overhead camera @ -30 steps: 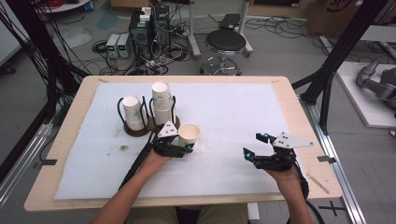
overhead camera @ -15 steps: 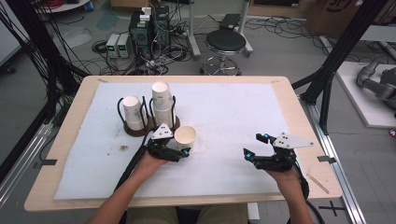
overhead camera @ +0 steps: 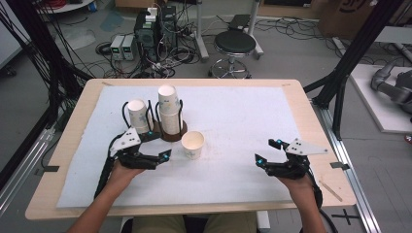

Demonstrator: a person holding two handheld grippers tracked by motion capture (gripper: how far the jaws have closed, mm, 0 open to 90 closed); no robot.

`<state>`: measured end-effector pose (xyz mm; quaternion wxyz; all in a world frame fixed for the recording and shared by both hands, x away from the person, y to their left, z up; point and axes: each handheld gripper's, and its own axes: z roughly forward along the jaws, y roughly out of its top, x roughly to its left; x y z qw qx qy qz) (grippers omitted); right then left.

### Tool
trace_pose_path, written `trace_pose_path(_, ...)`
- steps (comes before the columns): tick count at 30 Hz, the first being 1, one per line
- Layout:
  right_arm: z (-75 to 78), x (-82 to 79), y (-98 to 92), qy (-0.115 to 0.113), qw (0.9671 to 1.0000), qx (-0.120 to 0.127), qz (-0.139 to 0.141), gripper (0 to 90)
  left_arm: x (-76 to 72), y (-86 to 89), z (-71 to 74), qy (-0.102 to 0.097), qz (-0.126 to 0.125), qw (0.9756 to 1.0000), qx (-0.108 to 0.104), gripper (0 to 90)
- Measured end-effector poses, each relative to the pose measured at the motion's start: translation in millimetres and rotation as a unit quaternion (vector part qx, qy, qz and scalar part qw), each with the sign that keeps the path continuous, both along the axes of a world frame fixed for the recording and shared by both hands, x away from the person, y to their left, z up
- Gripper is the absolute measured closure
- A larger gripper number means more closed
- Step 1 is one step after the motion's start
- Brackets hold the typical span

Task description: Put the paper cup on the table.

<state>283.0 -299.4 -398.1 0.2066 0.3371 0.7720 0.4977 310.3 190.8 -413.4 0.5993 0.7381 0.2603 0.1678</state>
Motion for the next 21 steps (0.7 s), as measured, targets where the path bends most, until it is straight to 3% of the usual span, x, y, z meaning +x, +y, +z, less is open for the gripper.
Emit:
trace_pose_path(4, -1.8, -1.6, -0.6, -0.001, 0.9999, -0.010, -0.012, 21.9, -3.5, 21.0, 0.1, -0.009, 0.030, 0.9990, -0.031, 19.6)
trace_pose_path(8, -4.7, -2.7, -2.2, 0.000, 0.9998, -0.011, -0.019, 21.7, -5.2, 38.0, 0.8, -0.013, 0.059, 0.9962, -0.062, 18.8)
trace_pose_path(21, -6.1, -2.6, -3.5, 0.008, 0.9996, -0.004, -0.026, 21.4, -18.3, 58.1, -0.4, -0.021, 0.092, 0.9933, -0.067, 18.8)
